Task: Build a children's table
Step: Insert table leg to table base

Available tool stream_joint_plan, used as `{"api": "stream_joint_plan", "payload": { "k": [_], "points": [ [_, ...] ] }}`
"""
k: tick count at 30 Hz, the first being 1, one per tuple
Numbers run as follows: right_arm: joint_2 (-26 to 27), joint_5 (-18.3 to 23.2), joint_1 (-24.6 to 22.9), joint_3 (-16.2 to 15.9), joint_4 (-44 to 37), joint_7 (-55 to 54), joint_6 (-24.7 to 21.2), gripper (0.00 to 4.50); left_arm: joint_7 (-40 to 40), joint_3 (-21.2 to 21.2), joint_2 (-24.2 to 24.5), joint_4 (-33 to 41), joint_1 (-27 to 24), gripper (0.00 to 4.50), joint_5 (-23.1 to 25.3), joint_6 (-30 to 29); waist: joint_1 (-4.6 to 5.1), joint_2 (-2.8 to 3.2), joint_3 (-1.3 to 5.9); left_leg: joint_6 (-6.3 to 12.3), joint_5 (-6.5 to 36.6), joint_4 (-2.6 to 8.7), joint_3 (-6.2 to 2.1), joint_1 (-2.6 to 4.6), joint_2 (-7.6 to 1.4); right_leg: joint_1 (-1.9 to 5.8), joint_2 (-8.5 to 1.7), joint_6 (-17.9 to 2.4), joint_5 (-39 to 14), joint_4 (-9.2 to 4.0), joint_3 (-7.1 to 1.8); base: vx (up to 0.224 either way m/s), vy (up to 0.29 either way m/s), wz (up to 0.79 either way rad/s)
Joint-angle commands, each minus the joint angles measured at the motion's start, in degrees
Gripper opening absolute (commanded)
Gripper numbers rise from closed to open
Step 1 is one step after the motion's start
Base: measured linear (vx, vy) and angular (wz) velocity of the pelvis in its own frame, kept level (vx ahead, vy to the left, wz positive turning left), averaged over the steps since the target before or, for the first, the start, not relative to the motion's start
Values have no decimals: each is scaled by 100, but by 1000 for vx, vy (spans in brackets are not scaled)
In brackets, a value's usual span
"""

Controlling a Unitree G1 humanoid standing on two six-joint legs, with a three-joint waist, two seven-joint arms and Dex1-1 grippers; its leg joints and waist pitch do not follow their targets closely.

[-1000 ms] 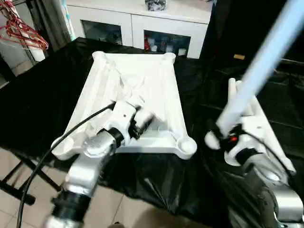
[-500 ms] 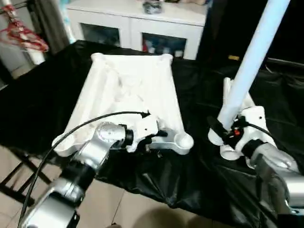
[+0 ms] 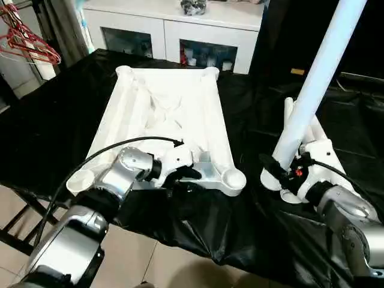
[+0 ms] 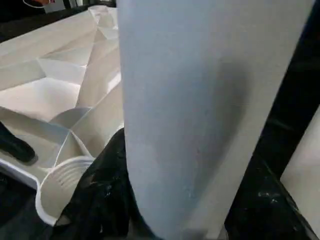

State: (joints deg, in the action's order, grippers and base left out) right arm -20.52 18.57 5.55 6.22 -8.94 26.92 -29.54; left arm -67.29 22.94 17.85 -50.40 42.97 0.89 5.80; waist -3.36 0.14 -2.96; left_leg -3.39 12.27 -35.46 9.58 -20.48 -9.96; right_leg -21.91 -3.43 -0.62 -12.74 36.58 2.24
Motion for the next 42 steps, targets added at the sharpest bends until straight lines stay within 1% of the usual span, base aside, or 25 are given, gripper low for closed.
{"api": "stream_joint_plan", "payload": {
  "k": [1,4,8,11,14,16,18,20,21,22,23,24,25,26,27,28,30,31,32,35,36,37,39,41,42],
  "points": [
    [-67,87,11,20,-208,70,-57,190,-26,-69,33,-130,84,112,77,32,-24,-13,311,78,860,486,-106,26,-302,294,-511,-1377,-500,-494,-298,0,0,0],
    [-71,90,41,11,-193,70,-58,190,-88,-101,21,-242,128,101,65,21,-28,-1,310,68,873,486,-101,34,-304,280,-512,-1355,-603,-507,-305,0,0,0],
    [-63,96,106,-7,-145,75,-53,190,-202,-152,27,-421,186,71,55,90,-28,-4,311,88,819,493,-105,27,-307,281,-509,-1377,-456,-496,-301,0,0,0],
    [-54,100,149,-43,-130,106,-53,190,-253,-174,42,-459,183,49,62,95,-28,-26,309,110,803,496,-103,27,-306,284,-514,-1381,-466,-496,-299,0,0,0],
    [-33,150,229,-77,-105,186,-42,190,-336,-198,65,-359,118,13,33,-9,-38,-23,306,120,814,496,-104,28,-313,282,-527,-1395,-515,-496,-302,0,0,0],
    [-29,164,258,-89,-92,222,-37,190,-367,-202,72,-326,95,11,26,-43,-40,-14,305,126,814,501,-104,26,-322,280,-535,-1402,-535,-499,-307,0,0,0],
    [-14,339,371,-184,-95,507,-61,190,-337,-213,97,-140,-29,5,18,-157,-31,-13,319,151,714,504,-118,-1,-330,307,-535,-1434,-309,-461,-298,0,0,0],
    [13,487,474,-247,-87,699,-113,190,-282,-217,98,116,-173,2,26,-324,-22,1,318,193,679,498,-109,16,-332,287,-527,-1490,-152,-454,-294,0,0,0],
    [32,529,556,-289,-37,798,-96,190,-216,-195,91,377,-309,0,42,-508,-23,11,326,210,663,495,-109,15,-346,299,-541,-1548,-47,-434,-296,0,0,0],
    [35,539,601,-304,3,841,-77,190,-186,-186,80,484,-360,0,53,-598,-24,9,318,231,636,500,-103,15,-345,287,-529,-1564,-34,-446,-289,0,0,0],
    [50,498,724,-369,154,913,-13,190,-40,-207,19,923,-583,0,-3,-776,-32,23,330,219,622,500,-102,28,-353,291,-535,-1582,4,-432,-288,0,0,0],
    [52,493,738,-376,171,920,-6,190,-24,-210,12,970,-607,0,-11,-793,-17,14,332,248,514,501,-103,1,-354,309,-535,-1617,155,-417,-286,0,0,0],
    [52,493,738,-376,171,920,-6,190,-24,-210,12,970,-607,0,-11,-793,-28,22,331,265,493,495,-88,17,-350,288,-523,-1611,165,-430,-286,0,0,0],
    [45,438,847,-449,356,992,29,190,178,-242,-89,1390,-792,0,-60,-1028,-37,-29,346,293,397,483,-72,18,-326,305,-510,-1599,258,-419,-289,0,0,0],
    [40,416,883,-481,424,1023,53,190,268,-249,-126,1529,-851,0,-55,-1104,-49,0,343,312,351,484,-74,6,-337,304,-527,-1650,345,-406,-284,0,0,0],
    [35,384,923,-528,528,1079,92,190,355,-230,-162,1679,-922,0,-25,-1151,-47,-73,339,350,349,482,-59,0,-323,312,-513,-1616,325,-424,-287,0,0,0],
    [32,360,952,-565,609,1126,125,190,417,-212,-186,1793,-979,0,5,-1179,-60,-39,340,379,311,474,-63,-11,-318,317,-522,-1580,244,-427,-285,0,0,0],
    [-24,262,977,-687,748,1221,205,190,533,-201,-216,1912,-1023,0,55,-1296,-62,-67,338,382,305,477,-60,-10,-316,319,-518,-1551,201,-433,-284,0,0,0],
    [-56,184,991,-771,854,1273,248,190,606,-183,-207,2069,-1072,0,105,-1432,-65,-72,332,382,315,483,-63,-6,-319,309,-516,-1522,84,-438,-276,0,0,0],
    [-60,175,994,-780,871,1279,253,190,615,-182,-205,2105,-1083,0,109,-1462,-53,-60,327,375,355,484,-62,0,-313,293,-506,-1447,-89,-458,-279,0,0,0],
    [-85,53,1017,-879,1055,1311,325,190,663,-182,-186,2446,-1184,0,117,-1718,-50,-87,328,354,372,490,-64,0,-328,298,-514,-1441,-127,-447,-278,0,0,0],
    [-96,-17,1022,-933,1155,1328,384,190,656,-188,-174,2608,-1229,0,102,-1818,-45,-85,330,350,350,493,-73,-12,-330,305,-521,-1441,-123,-438,-274,0,0,0],
    [-96,-61,1023,-966,1228,1340,436,190,622,-185,-162,2697,-1255,0,84,-1841,-31,-63,330,385,294,481,-60,1,-319,280,-501,-1463,-58,-444,-277,0,0,0],
    [-65,-92,1047,-992,1381,1362,538,190,634,-175,-140,2811,-1303,0,95,-1888,-36,-72,331,407,280,477,-58,-9,-315,290,-504,-1464,4,-441,-281,0,0,0],
    [-51,-106,1056,-995,1433,1353,568,190,620,-173,-137,2827,-1312,0,83,-1899,-38,-61,332,422,262,478,-61,-12,-309,297,-501,-1453,28,-443,-278,0,0,0]
  ]
}}
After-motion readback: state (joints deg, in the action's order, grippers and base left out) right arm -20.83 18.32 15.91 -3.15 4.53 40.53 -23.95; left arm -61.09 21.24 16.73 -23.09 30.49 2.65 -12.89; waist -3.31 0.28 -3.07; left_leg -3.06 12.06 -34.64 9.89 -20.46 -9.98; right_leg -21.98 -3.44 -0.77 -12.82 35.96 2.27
